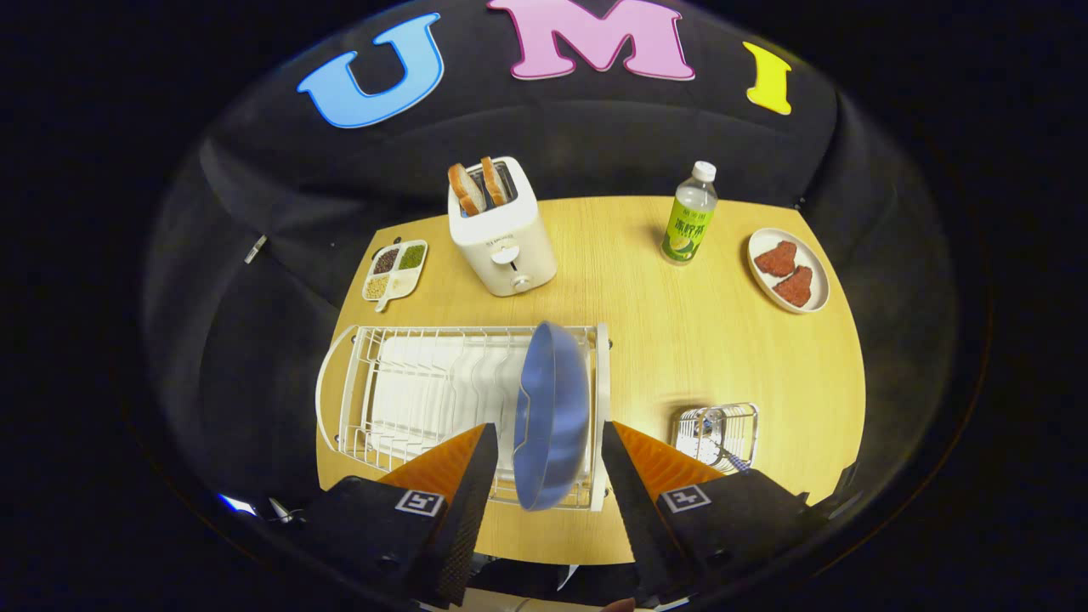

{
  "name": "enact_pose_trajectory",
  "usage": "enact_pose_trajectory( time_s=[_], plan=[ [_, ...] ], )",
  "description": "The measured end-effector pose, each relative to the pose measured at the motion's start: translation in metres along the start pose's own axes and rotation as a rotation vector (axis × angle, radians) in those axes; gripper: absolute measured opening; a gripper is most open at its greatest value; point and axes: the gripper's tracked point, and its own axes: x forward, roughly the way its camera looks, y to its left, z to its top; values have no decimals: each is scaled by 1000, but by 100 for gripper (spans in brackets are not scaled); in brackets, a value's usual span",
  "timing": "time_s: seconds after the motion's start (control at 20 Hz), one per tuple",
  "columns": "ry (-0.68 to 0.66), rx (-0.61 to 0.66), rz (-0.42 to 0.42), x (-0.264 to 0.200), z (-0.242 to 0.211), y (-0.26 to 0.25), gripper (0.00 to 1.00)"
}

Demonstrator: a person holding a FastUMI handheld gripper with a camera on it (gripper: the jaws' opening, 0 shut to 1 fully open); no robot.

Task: Take the plate from the dish rack, then take the spoon from the basket and place it into the plate.

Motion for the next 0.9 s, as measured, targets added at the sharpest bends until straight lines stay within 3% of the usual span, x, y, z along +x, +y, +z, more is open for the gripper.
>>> enact_pose_trajectory(
  time_s=[0.25,0.45,0.5,0.9],
  plan=[
    [68,64,-65,50,-15,-4,67],
    [65,3,-168,65,-23,-17,37],
    [65,-16,-183,64,-22,-16,34],
    [-28,-175,-306,30,13,-36,28]
  ],
)
